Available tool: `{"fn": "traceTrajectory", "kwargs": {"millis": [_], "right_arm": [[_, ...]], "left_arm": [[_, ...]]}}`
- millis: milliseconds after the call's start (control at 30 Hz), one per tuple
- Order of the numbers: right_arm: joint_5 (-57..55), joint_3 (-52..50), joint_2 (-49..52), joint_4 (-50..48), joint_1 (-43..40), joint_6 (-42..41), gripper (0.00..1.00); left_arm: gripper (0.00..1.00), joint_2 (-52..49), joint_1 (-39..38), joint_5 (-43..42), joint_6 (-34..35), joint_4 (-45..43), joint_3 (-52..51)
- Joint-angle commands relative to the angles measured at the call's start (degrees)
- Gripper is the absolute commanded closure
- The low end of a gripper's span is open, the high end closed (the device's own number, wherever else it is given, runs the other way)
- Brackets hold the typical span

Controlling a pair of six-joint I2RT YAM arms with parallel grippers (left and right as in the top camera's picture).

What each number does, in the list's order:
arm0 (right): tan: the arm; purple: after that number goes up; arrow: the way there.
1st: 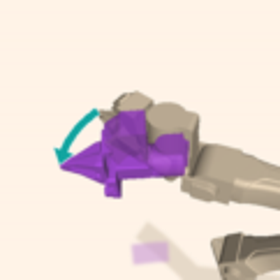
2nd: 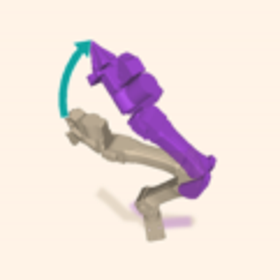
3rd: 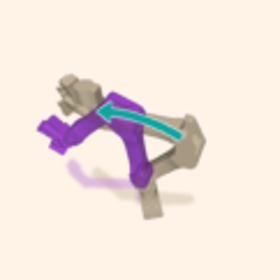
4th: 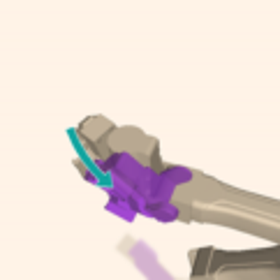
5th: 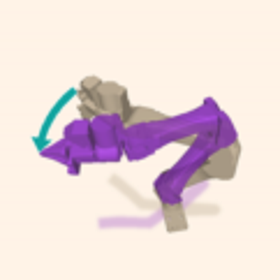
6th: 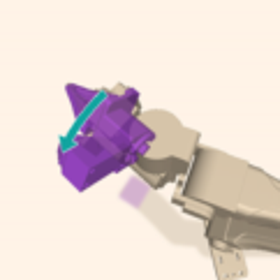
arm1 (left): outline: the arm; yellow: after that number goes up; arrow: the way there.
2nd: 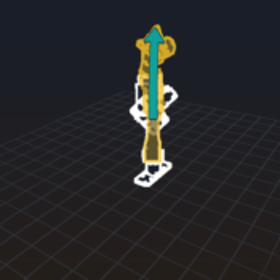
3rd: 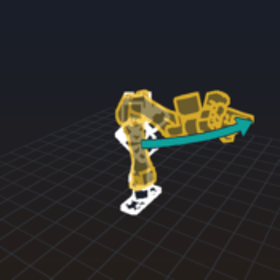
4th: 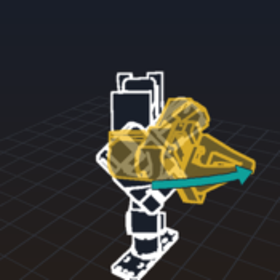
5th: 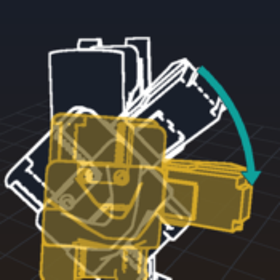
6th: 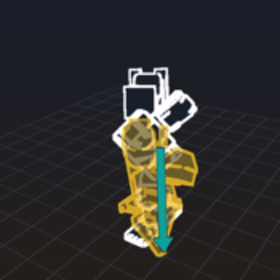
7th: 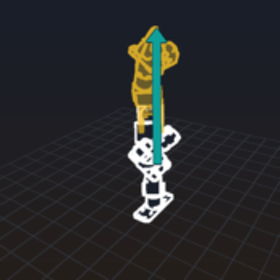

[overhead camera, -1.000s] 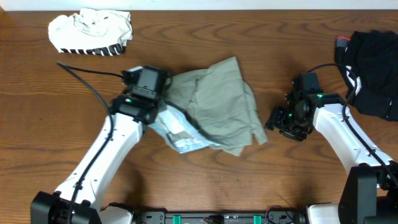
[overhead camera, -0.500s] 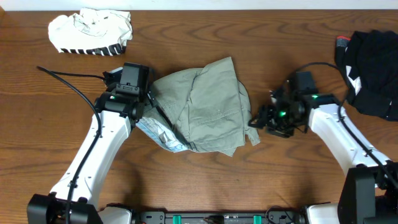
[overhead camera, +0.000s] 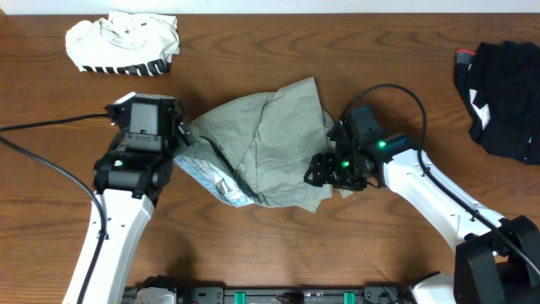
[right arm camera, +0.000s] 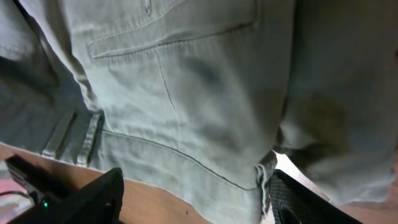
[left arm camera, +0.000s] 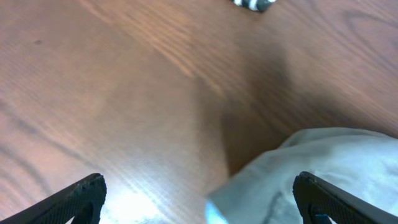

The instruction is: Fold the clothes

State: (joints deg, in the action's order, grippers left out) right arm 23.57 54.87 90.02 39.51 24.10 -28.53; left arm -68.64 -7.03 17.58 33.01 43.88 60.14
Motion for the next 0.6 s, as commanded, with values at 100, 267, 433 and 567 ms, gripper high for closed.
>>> {"fn": "traceTrajectory", "kwargs": {"millis": [100, 267, 433, 567], "right_arm": [[-3.3, -0.3, -0.8, -0.7, 1.0, -3.2, 0.27], [-3.2, -0.4, 0.4, -1.0, 1.5, -4.2, 0.3], [-2.3, -0.4, 2.9, -2.1, 3.4, -4.7, 0.31], [-0.6, -0.4, 4.5, -4.3, 5.4, -5.5, 0.4]], "left_arm": [[0.02, -0.7, 3.8, 0.9, 0.5, 2.3, 1.0], [0.02, -2.9, 5.8, -1.8, -0.8, 2.0, 0.8], [0.02, -6.7, 6.4, -5.0, -3.1, 0.3, 0.8], [0.02, -9.5, 6.4, -6.3, -5.2, -1.4, 0.8]]}}
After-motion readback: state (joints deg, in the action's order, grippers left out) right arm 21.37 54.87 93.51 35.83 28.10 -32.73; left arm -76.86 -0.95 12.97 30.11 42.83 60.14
